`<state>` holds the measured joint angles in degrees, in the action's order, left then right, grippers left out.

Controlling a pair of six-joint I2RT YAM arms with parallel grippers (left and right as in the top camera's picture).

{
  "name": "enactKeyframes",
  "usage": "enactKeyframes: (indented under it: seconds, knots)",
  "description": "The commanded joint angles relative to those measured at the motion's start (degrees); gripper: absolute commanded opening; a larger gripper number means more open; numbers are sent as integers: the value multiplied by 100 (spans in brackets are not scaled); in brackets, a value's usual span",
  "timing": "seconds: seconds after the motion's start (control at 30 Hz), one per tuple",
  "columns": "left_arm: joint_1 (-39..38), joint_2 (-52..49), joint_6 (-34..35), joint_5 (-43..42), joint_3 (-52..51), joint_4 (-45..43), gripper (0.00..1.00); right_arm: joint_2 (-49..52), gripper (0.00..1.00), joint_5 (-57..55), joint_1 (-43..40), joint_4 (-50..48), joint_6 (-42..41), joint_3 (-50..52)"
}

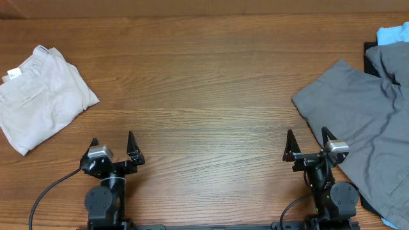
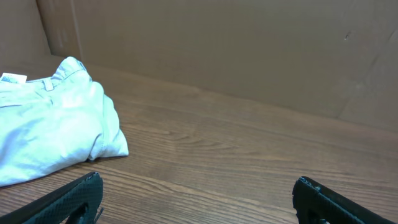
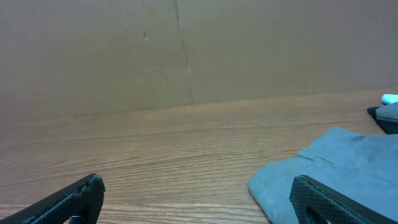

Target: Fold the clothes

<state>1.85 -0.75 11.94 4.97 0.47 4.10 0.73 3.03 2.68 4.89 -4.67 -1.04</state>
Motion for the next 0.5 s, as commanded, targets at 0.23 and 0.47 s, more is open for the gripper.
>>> enactKeyframes:
  seconds: [0.23, 0.47]
  knots:
    - [-33, 44, 332, -752, 317, 466, 100, 76, 100, 48, 20, 35, -118, -278]
    - [-33, -400, 326, -758, 1681, 1751, 100, 1386, 100, 52, 20, 459, -610, -1370]
